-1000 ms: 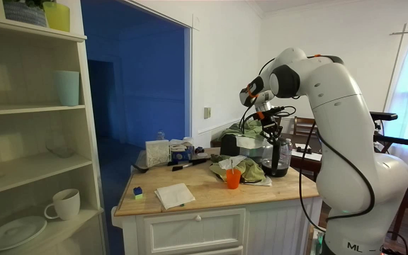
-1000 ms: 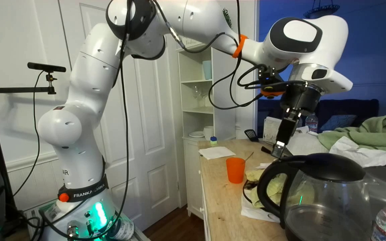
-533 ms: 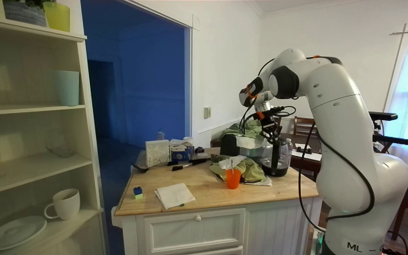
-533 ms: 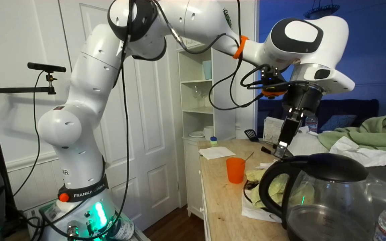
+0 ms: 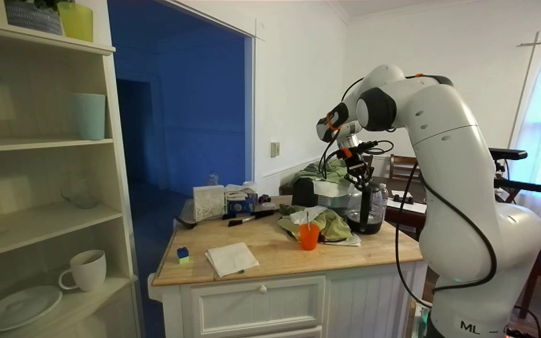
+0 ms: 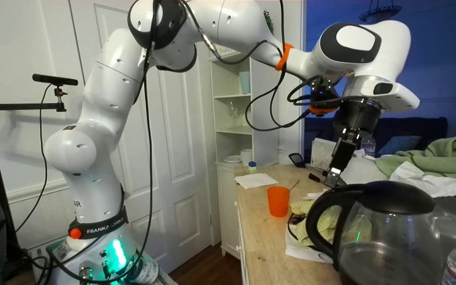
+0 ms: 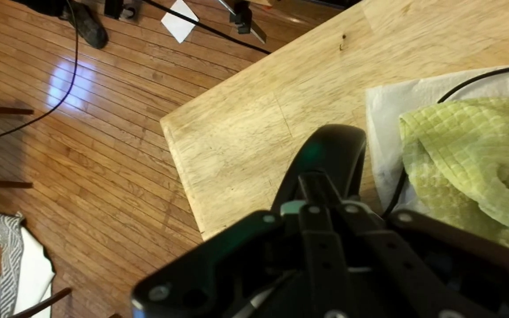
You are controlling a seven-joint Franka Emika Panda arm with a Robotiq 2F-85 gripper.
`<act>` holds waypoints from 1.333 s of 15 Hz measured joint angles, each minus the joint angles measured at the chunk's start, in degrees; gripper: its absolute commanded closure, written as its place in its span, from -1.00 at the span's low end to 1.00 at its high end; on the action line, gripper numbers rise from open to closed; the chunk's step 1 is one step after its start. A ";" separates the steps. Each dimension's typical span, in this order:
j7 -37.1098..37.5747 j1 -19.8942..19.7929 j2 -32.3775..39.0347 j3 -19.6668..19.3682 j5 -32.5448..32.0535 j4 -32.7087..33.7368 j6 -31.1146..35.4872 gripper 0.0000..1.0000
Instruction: Push the button on the kettle
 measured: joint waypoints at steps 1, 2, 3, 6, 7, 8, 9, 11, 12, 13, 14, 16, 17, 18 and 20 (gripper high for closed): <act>-0.20 -0.02 0.05 0.00 -0.01 0.05 0.00 1.00; -0.37 -0.03 0.13 0.00 -0.02 0.13 -0.04 1.00; -0.45 -0.05 0.27 0.00 -0.04 0.28 -0.14 1.00; -0.49 -0.09 0.57 0.07 -0.17 0.67 -0.49 1.00; -0.49 -0.11 0.64 0.09 -0.20 0.77 -0.59 1.00; -0.49 -0.15 0.75 0.12 -0.22 0.93 -0.75 1.00; -0.49 -0.22 0.90 0.17 -0.24 1.16 -0.96 1.00; -0.97 -0.39 1.11 0.31 -0.28 1.52 -1.41 0.99; -1.54 -0.44 1.10 0.35 -0.32 1.55 -1.45 0.48; -2.17 -0.48 1.06 0.35 -0.33 1.54 -1.45 0.46; -2.85 -0.55 0.96 0.35 -0.37 1.49 -1.37 0.33; -4.18 -0.99 0.51 0.31 -0.41 1.27 -1.27 0.09; -4.77 -1.34 0.17 0.20 -0.41 1.16 -1.07 -0.07; -5.28 -1.80 -0.29 0.00 -0.42 1.02 -0.75 -0.20; -5.86 -2.83 -1.27 -0.55 -0.67 0.56 0.36 -0.49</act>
